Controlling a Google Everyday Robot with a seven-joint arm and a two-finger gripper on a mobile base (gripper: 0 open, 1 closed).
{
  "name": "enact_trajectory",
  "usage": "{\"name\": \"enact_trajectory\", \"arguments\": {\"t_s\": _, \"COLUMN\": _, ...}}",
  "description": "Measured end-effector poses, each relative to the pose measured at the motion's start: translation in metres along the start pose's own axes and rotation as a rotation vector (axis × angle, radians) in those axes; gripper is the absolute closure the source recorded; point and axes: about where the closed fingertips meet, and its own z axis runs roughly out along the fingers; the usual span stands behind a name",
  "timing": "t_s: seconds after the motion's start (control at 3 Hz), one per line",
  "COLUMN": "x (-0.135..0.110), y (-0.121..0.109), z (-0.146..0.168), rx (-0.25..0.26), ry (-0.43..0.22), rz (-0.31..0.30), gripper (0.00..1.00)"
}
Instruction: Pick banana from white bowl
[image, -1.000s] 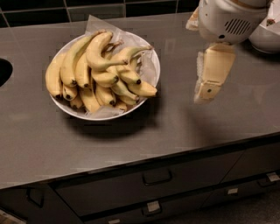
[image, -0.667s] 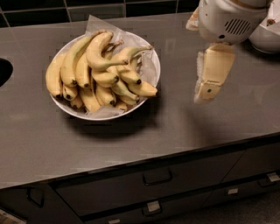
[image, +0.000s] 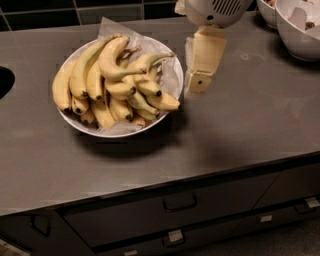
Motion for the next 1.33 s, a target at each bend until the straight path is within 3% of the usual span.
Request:
{"name": "enact_trajectory", "arguments": {"t_s": 0.33, "x": -0.010, "y": -0.003, "z": 0.001, "rx": 0.006, "ry": -0.010, "rz": 0.010, "gripper": 0.00}}
{"name": "enact_trajectory", "arguments": {"t_s": 1.0, "x": -0.052, "y": -0.024, "z": 0.038, "rx": -0.066, "ry": -0.074, "rz": 0.130, "gripper": 0.00}}
{"name": "enact_trajectory", "arguments": {"t_s": 1.33, "x": -0.061, "y": -0.025, "z": 0.037, "rx": -0.063, "ry": -0.085, "rz": 0.123, "gripper": 0.00}}
